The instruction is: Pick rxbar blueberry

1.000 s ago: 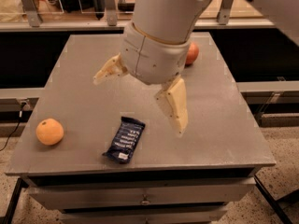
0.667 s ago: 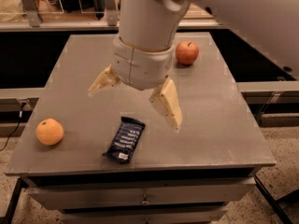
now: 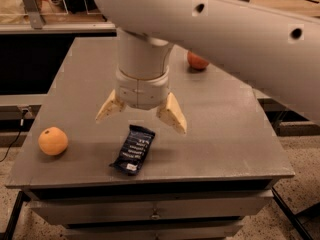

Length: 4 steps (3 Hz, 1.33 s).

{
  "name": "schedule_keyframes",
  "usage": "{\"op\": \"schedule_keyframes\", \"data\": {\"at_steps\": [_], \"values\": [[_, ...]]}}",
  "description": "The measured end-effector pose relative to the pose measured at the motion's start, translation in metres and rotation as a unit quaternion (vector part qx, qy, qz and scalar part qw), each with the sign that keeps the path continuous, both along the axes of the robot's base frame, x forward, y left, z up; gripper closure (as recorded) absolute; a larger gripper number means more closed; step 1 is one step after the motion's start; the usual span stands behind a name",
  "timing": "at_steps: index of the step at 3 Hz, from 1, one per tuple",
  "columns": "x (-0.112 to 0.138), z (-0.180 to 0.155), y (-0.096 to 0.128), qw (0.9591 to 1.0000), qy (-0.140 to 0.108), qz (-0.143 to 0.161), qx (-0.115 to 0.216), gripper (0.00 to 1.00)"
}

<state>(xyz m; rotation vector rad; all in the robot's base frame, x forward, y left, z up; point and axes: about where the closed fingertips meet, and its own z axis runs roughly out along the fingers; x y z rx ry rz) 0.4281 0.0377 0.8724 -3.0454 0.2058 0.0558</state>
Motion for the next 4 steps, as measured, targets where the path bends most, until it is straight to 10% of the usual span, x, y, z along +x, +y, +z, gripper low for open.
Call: {"op": "schedule_keyframes", "data": {"at_steps": [2,4], "values": [[-0.001,-0.031,0.002,0.9982,-0.035,-0.007,-0.048,0.0],[-0.002,-0.029,0.002,0.9977,-0.045,-0.019,-0.047,0.44]]}}
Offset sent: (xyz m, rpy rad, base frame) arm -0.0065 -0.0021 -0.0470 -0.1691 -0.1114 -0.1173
